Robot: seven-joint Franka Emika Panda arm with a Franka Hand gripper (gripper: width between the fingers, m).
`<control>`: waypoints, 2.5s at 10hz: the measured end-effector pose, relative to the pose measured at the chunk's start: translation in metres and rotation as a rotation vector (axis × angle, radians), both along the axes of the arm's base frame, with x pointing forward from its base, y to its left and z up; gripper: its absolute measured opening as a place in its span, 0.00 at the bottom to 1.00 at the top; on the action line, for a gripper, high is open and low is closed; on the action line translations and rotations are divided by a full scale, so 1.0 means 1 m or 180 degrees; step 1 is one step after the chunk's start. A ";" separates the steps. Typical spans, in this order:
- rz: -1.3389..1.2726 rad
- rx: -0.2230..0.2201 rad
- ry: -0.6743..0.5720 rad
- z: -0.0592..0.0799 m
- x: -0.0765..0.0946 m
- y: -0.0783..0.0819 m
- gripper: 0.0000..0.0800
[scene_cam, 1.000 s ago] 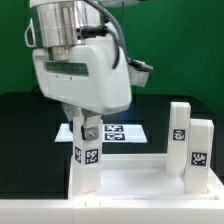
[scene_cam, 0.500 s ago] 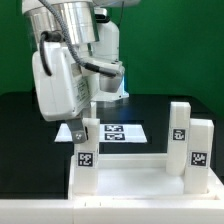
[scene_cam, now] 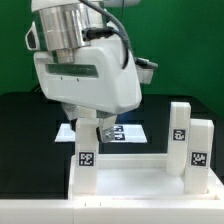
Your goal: Assemble desk
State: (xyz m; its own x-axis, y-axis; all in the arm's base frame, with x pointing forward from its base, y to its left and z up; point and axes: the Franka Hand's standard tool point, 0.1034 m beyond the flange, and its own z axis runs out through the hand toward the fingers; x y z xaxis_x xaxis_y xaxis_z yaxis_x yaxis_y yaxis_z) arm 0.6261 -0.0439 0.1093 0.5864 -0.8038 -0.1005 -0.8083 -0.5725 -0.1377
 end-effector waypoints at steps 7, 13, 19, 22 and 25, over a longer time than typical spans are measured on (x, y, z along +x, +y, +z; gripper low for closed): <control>0.2222 -0.0370 -0.0344 0.000 0.006 -0.007 0.81; 0.0549 -0.0284 -0.0131 0.001 0.006 -0.008 0.36; -0.2115 0.0095 0.0152 -0.001 0.005 -0.004 0.36; -0.1040 -0.0059 0.0028 -0.002 0.004 -0.007 0.67; 0.0261 -0.0169 -0.0074 -0.003 0.002 -0.006 0.80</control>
Offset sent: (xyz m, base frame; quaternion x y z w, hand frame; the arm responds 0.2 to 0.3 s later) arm 0.0076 -0.0023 0.0136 -0.0792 0.0840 -0.4906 0.8637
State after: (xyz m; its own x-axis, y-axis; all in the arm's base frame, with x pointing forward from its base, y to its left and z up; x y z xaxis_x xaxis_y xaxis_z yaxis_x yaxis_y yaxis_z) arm 0.6283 -0.0498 0.1066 0.6521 -0.7568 -0.0447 -0.7554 -0.6435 -0.1238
